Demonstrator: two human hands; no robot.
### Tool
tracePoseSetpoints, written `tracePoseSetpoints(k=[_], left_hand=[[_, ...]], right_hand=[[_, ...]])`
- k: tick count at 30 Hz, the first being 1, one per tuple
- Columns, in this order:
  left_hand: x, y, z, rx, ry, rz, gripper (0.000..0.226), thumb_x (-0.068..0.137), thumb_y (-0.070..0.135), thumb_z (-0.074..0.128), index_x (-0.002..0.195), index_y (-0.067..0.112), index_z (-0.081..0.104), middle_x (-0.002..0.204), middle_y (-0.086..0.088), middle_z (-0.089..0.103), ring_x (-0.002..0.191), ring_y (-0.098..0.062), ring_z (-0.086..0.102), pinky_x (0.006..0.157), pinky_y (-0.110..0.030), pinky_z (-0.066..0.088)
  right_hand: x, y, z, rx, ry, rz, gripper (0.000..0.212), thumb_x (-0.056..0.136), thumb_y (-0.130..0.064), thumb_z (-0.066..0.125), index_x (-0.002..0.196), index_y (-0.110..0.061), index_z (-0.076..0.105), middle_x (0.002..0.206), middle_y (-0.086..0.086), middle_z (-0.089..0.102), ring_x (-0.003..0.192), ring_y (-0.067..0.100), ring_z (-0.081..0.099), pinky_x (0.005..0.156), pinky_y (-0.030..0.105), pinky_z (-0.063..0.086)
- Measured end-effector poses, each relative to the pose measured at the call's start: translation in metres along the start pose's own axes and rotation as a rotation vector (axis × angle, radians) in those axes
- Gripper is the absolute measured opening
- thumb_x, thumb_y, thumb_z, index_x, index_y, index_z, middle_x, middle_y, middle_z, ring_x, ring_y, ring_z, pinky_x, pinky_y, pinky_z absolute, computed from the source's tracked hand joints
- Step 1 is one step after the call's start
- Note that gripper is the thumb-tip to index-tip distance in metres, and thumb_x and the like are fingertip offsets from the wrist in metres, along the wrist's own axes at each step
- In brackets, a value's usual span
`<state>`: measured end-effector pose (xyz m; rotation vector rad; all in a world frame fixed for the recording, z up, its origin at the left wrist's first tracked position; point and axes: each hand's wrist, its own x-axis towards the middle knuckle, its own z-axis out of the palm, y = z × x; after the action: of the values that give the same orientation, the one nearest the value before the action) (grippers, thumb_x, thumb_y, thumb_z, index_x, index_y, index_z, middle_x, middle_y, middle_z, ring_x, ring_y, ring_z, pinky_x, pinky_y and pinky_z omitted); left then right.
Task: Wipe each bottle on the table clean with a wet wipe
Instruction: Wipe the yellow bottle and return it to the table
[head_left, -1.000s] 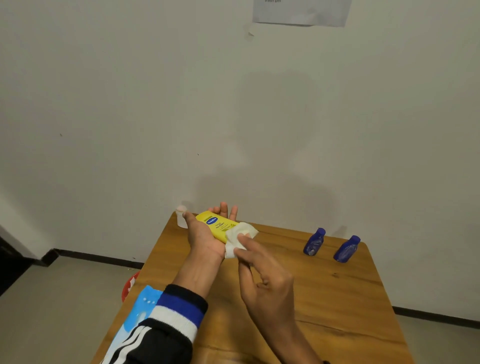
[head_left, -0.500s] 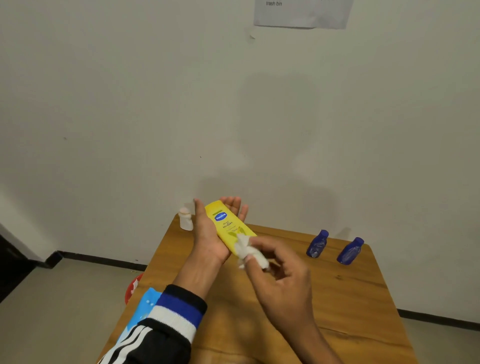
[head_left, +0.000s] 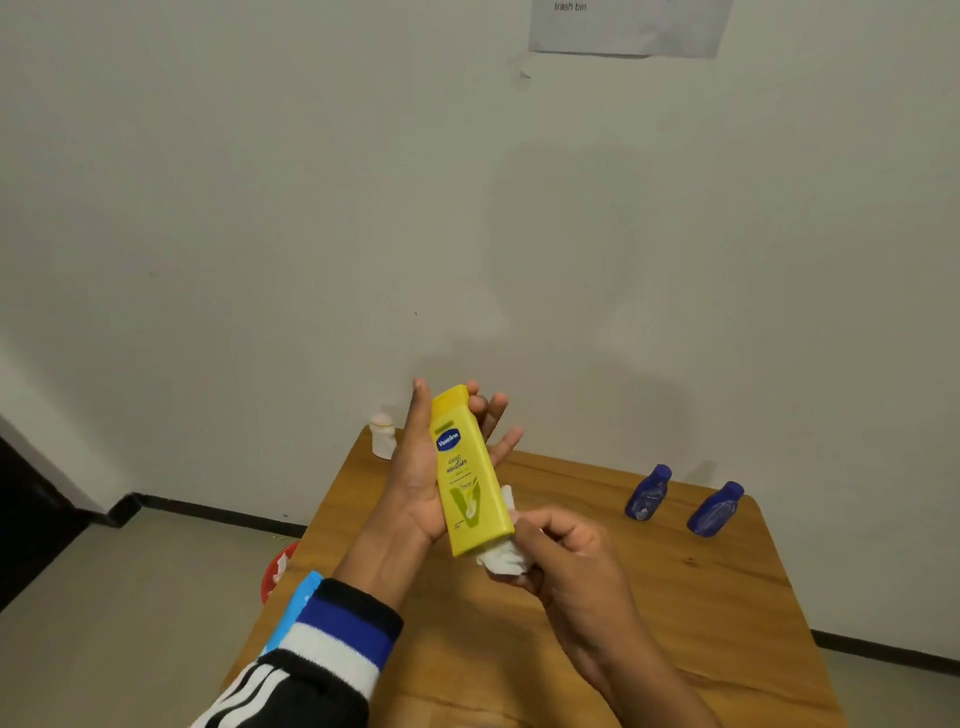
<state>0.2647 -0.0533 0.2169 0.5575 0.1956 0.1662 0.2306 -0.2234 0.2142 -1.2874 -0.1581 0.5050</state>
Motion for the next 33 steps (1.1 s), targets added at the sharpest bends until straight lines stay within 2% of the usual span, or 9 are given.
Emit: tracePoseSetpoints(k=[4,6,9,12,15,21,26,29,33], left_hand=[[-0.008,0.0,0.005,0.134,-0.033,-0.096,0.052,0.094,0.058,0.047,0.091,0.011,0.07,0.081,-0.005,0.071,0.1,-0.025,0.07,0.102,-0.051,0.045],[-0.013,-0.011,0.005,0.227,-0.017,-0.151,0.056,0.092,0.061,0.049,0.091,0.011,0.074,0.097,-0.012,0.074,0.101,-0.029,0.068,0.101,-0.048,0.046],[-0.016,-0.018,0.006,0.228,0.048,-0.132,0.059,0.089,0.067,0.051,0.087,0.011,0.071,0.11,-0.019,0.071,0.099,-0.03,0.067,0.096,-0.048,0.05],[-0.015,-0.013,0.008,0.146,0.084,-0.042,0.058,0.089,0.066,0.051,0.075,0.011,0.066,0.082,-0.008,0.071,0.09,-0.022,0.07,0.095,-0.047,0.049],[-0.013,-0.012,0.001,0.217,0.135,0.005,0.058,0.089,0.063,0.054,0.073,0.009,0.067,0.074,-0.007,0.069,0.094,-0.024,0.07,0.104,-0.051,0.048],[-0.023,-0.025,0.003,0.448,0.199,-0.009,0.061,0.078,0.066,0.061,0.078,0.006,0.071,0.11,-0.037,0.065,0.092,-0.039,0.064,0.096,-0.06,0.049],[-0.008,-0.001,-0.017,0.475,0.348,0.132,0.066,0.074,0.072,0.055,0.069,0.008,0.066,0.087,-0.017,0.075,0.072,-0.026,0.068,0.068,-0.035,0.054],[-0.006,0.022,-0.038,0.477,0.408,0.254,0.066,0.079,0.072,0.052,0.066,0.01,0.07,0.076,-0.013,0.072,0.062,-0.02,0.067,0.066,-0.032,0.053],[-0.015,0.038,-0.054,0.581,0.489,0.387,0.063,0.095,0.06,0.042,0.072,0.013,0.077,0.067,-0.003,0.073,0.057,-0.012,0.067,0.058,-0.026,0.056]], right_hand=[[0.014,-0.017,0.004,0.269,-0.018,0.055,0.018,0.082,-0.007,0.067,0.098,0.0,0.071,0.096,0.015,0.074,0.086,0.022,0.071,0.073,0.032,0.06],[0.024,-0.029,0.009,0.341,0.008,0.027,0.021,0.088,-0.003,0.063,0.108,0.0,0.068,0.108,0.01,0.074,0.097,0.022,0.071,0.082,0.035,0.06],[0.023,-0.03,0.016,0.414,-0.017,0.077,0.028,0.088,-0.005,0.065,0.115,0.003,0.066,0.12,0.02,0.068,0.108,0.028,0.067,0.095,0.043,0.055],[0.004,-0.014,0.014,0.469,-0.081,0.201,0.023,0.083,-0.001,0.066,0.103,0.008,0.07,0.11,0.028,0.069,0.095,0.028,0.07,0.086,0.04,0.06],[-0.008,-0.002,0.009,0.449,-0.095,0.29,0.023,0.076,0.002,0.067,0.096,0.01,0.073,0.106,0.031,0.069,0.088,0.03,0.071,0.076,0.038,0.062],[0.017,-0.019,0.0,0.305,-0.032,0.175,0.023,0.088,-0.003,0.064,0.108,0.006,0.069,0.109,0.028,0.07,0.094,0.029,0.069,0.085,0.04,0.059],[0.001,-0.001,-0.025,0.14,-0.163,0.371,0.017,0.08,-0.002,0.071,0.096,0.005,0.073,0.099,0.025,0.073,0.085,0.029,0.067,0.07,0.029,0.059],[0.001,0.022,-0.05,0.131,-0.097,0.436,0.014,0.08,-0.003,0.072,0.093,0.0,0.073,0.095,0.02,0.075,0.082,0.023,0.072,0.08,0.036,0.058],[0.017,0.072,-0.078,0.014,0.012,0.545,0.019,0.089,-0.011,0.068,0.107,-0.004,0.071,0.092,0.01,0.077,0.079,0.017,0.071,0.071,0.029,0.054]])
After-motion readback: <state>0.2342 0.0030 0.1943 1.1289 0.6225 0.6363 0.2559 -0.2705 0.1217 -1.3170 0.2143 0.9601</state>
